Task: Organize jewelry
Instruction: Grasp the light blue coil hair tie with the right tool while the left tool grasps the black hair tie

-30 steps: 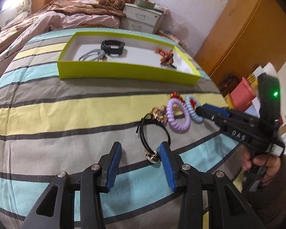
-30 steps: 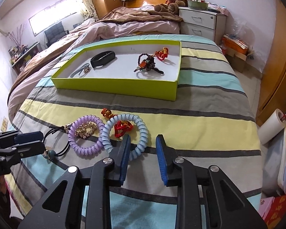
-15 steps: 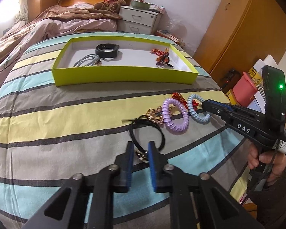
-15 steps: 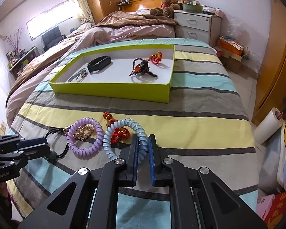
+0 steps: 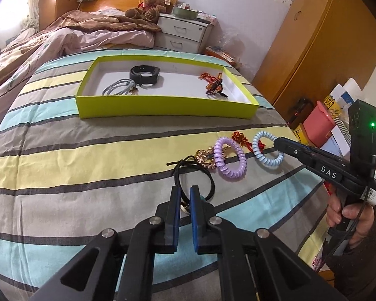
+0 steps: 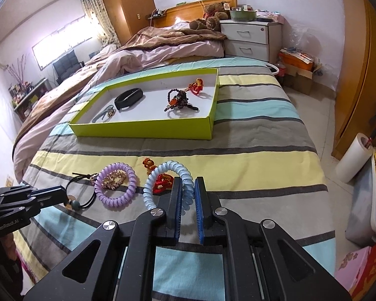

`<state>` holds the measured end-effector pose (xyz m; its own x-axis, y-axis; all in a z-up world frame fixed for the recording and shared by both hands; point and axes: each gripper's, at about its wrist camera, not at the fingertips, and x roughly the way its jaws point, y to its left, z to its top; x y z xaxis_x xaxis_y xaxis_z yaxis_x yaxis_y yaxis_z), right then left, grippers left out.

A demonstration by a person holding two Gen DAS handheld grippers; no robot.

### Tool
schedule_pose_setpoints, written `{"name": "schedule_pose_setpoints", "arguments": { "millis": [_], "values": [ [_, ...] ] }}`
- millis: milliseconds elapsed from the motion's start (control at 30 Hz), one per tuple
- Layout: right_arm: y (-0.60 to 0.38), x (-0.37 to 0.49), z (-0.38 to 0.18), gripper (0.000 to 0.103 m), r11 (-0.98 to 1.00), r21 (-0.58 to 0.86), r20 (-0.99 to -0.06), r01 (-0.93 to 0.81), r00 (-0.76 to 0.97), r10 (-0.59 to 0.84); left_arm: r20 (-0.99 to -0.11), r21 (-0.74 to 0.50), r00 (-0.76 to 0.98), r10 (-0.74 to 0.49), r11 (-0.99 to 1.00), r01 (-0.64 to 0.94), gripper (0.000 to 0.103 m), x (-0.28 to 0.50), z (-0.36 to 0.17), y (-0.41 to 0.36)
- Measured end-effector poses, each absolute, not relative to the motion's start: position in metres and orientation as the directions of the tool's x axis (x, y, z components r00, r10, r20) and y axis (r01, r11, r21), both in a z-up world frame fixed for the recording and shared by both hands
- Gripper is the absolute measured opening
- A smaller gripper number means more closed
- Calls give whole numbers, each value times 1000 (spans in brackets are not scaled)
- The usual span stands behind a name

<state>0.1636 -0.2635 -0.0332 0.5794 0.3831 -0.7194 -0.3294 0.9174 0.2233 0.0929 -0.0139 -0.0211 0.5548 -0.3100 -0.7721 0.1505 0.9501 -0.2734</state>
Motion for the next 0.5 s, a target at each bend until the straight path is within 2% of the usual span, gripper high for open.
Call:
{"name": "schedule_pose_setpoints", "arguments": {
  "millis": [267, 500],
  "values": [
    [-272, 153, -24, 10, 858, 376, -645, -350, 567, 513, -759, -297, 558, -335, 941, 161, 5, 94, -20, -14],
    [-278, 151, -26, 10, 873, 376, -652, -310, 581, 487, -759, -297, 557, -336, 941, 163, 4, 98, -22, -16]
  ]
}}
